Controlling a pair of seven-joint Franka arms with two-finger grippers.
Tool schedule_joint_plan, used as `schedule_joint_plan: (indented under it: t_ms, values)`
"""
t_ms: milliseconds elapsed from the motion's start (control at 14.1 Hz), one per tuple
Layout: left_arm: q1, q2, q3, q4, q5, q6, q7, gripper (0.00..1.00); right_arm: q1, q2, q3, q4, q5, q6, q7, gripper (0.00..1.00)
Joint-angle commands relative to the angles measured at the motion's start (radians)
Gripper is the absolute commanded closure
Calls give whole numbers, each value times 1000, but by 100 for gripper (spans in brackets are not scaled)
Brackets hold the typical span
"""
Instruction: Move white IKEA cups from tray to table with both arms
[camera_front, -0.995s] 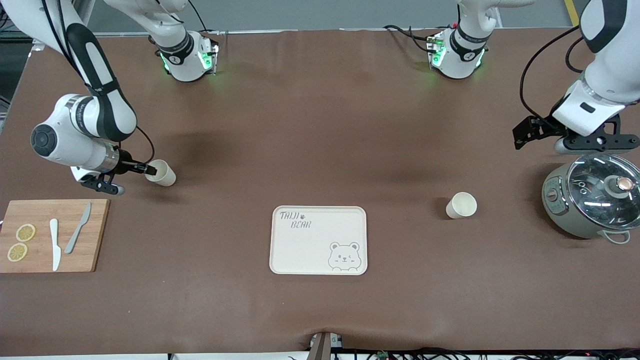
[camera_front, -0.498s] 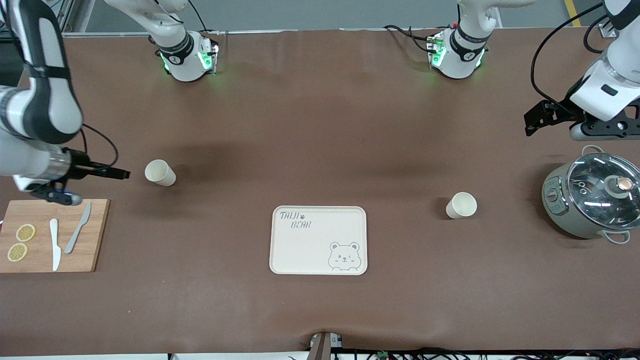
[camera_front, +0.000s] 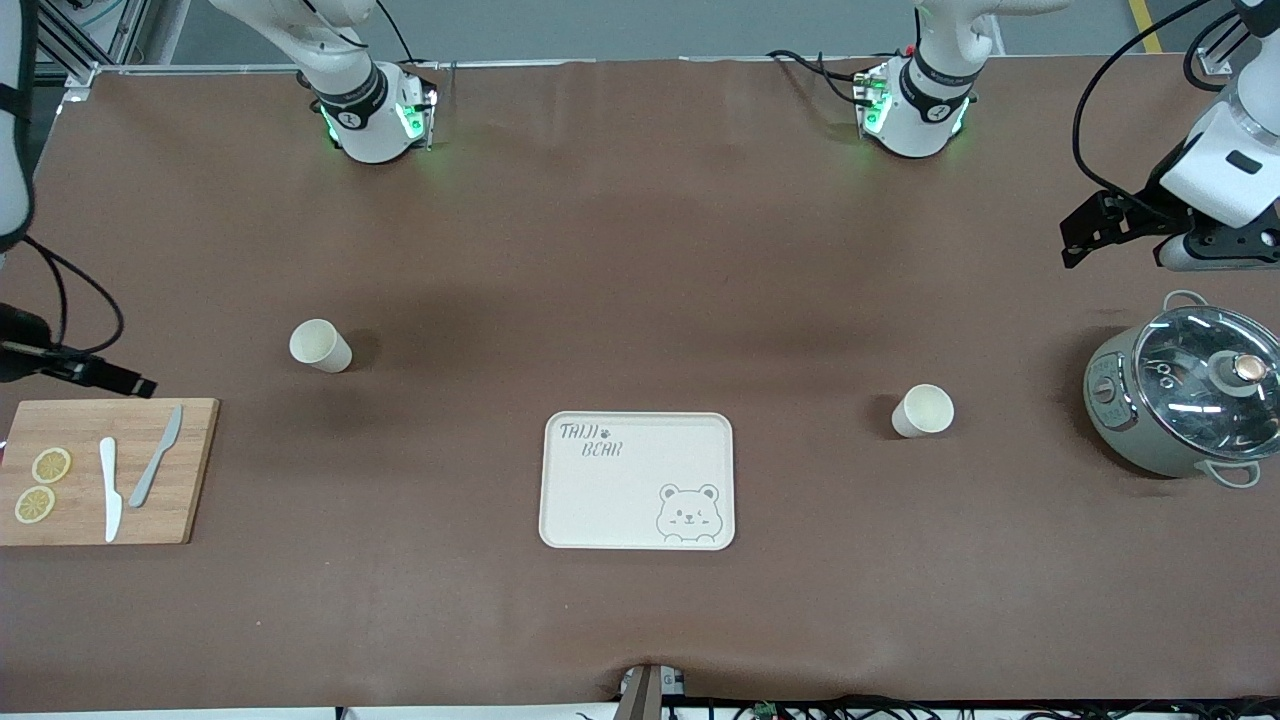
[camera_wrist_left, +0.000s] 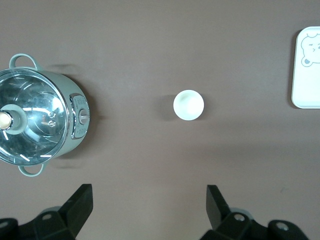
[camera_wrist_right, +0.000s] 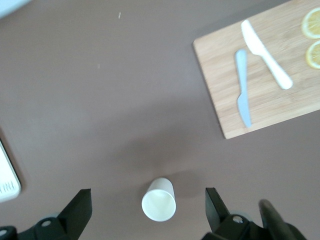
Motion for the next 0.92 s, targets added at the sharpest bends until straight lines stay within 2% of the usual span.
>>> schedule_joint_plan:
  t_ms: [0, 355, 569, 711, 853]
  values:
    - [10, 5, -8, 39, -15, -37, 20, 0, -5, -18, 19, 61, 1, -92, 54, 0]
    - [12, 16, -6, 65, -15, -63, 21, 0, 19, -85, 51, 120, -17, -287, 43, 0]
    - [10, 33, -6, 67, -16, -63, 17, 0, 26, -220, 54, 46, -48, -310, 40, 0]
    - [9, 45, -6, 69, -16, -62, 18, 0, 78, -279, 56, -10, -161, -309, 37, 0]
    - [7, 45, -8, 69, -15, -62, 15, 0, 92, -307, 56, -36, -185, -310, 32, 0]
